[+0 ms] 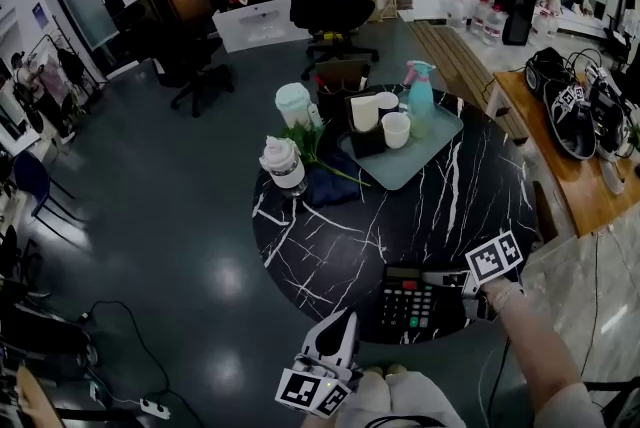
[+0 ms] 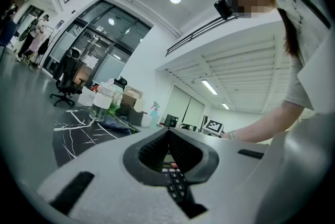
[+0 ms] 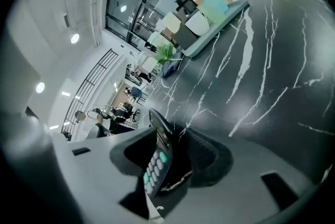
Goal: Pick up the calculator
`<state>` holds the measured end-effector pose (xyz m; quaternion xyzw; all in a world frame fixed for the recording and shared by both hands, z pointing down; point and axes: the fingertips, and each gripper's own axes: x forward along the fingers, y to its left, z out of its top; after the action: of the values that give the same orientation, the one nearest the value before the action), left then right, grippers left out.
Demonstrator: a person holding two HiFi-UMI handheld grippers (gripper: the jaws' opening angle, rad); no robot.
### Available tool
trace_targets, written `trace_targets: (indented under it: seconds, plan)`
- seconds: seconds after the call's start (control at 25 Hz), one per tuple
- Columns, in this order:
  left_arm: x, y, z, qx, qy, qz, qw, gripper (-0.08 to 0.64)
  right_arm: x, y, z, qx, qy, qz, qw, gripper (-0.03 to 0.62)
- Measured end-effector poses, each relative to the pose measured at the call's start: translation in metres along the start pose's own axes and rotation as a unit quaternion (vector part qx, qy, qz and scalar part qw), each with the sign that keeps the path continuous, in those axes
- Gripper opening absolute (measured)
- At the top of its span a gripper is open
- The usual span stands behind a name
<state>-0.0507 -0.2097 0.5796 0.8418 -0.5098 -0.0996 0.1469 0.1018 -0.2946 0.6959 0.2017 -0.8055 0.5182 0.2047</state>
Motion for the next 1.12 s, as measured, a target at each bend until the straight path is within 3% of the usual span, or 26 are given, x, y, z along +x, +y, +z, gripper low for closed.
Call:
trace_targets:
  seconds: [0.2, 0.4, 0.76, 0.92, 1.12]
  plan:
    - [-0.006, 0.007, 0.0, -0.002, 0.001, 0.013, 0.9999, 0.006, 0.007, 0.005, -0.01, 0.002, 0.049, 0.018, 0.999, 0.142]
    - [-0.014, 0.016, 0.011, -0.001, -0.006, 0.029, 0.9996, 0.006, 0.005, 0.014, -0.013, -0.006, 0.046, 0.052, 0.998, 0.094]
    - [-0.024, 0.019, 0.053, 0.004, -0.009, 0.06, 0.9982, 0.006, -0.021, 0.037, -0.007, 0.051, -0.07, 0.102, 0.991, 0.067]
    - [-0.024, 0.01, 0.078, 0.012, -0.015, 0.056, 0.9982, 0.006, -0.046, 0.073, 0.014, 0.034, -0.11, 0.133, 0.984, 0.067]
    - [-0.01, -0.011, 0.108, 0.022, -0.024, 0.036, 0.9988, 0.006, -0.078, 0.104, 0.037, 0.016, -0.145, 0.128, 0.981, 0.067]
